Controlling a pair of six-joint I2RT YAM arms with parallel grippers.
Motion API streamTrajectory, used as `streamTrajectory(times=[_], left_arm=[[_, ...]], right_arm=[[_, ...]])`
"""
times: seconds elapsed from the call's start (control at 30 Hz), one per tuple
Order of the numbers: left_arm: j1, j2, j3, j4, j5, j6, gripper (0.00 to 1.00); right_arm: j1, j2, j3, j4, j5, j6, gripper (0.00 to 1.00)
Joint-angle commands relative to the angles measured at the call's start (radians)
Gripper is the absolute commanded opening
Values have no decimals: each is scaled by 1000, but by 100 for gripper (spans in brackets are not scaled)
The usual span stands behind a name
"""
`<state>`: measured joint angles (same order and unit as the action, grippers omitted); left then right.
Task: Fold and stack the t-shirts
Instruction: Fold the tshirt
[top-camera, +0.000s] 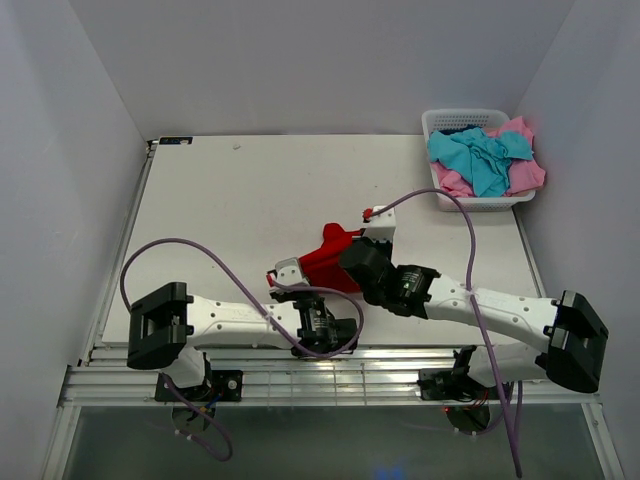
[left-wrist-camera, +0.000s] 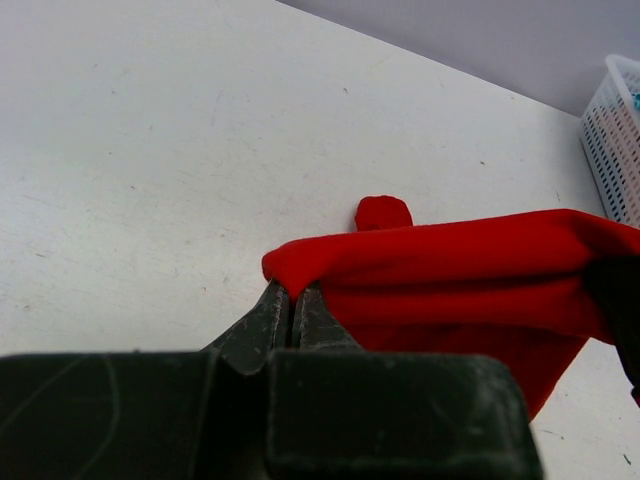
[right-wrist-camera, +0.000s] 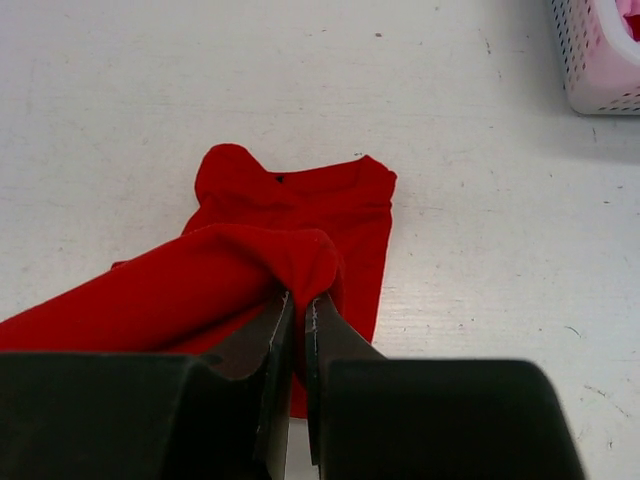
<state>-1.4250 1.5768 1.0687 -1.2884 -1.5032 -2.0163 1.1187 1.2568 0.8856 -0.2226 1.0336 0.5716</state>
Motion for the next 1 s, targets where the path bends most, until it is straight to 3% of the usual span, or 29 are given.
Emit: streamTrajectory(times=[0.0,0.47,0.73,0.87,0.97], left_arm=[[14,38,62,-132,-61,-81,0],[15,173,287,-135,-58,108,0],[202,210,378,-127,-58,200,0],[222,297,485,-130,-58,217,0],[222,299,478,-132,-58,205,0]], right_arm=[[-65,15,-5,32,45,-81,8],[-184,41,-17,111,-63,-151,8],[-198,38,-17,111,-67,-159,8],[-198,39,-23,112,-69,-156,8],[-201,27,-36,112,-63,-157,8]])
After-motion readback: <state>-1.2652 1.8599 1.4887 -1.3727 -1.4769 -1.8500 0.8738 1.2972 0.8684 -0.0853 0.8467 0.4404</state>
